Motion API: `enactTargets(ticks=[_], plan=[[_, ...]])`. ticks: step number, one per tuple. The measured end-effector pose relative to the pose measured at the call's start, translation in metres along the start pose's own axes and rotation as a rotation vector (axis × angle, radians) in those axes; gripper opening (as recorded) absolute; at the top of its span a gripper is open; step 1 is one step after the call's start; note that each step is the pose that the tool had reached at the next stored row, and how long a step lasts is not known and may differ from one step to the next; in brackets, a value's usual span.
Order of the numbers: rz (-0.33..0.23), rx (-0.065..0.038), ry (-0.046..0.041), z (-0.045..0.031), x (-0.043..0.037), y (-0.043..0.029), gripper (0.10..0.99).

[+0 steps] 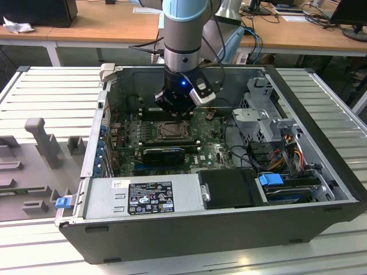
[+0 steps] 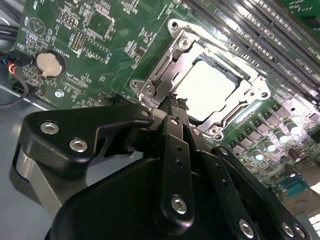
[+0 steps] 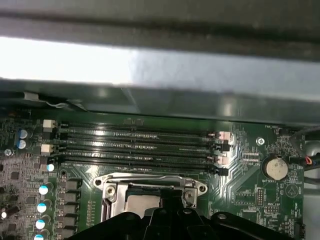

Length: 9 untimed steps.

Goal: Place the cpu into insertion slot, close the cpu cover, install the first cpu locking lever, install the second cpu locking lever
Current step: 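Install the second cpu locking lever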

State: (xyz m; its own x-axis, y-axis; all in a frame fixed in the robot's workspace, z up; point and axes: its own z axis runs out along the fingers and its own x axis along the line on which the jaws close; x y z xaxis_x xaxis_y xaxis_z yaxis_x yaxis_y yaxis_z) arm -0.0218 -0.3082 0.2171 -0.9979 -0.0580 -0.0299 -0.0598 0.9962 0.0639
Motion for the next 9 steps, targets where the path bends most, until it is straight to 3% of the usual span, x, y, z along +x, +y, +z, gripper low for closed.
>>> enactTargets(ticks=[9], plan=[[0.000, 0.001, 0.0000, -0.0003, 0.0003, -0.0046, 0.106]])
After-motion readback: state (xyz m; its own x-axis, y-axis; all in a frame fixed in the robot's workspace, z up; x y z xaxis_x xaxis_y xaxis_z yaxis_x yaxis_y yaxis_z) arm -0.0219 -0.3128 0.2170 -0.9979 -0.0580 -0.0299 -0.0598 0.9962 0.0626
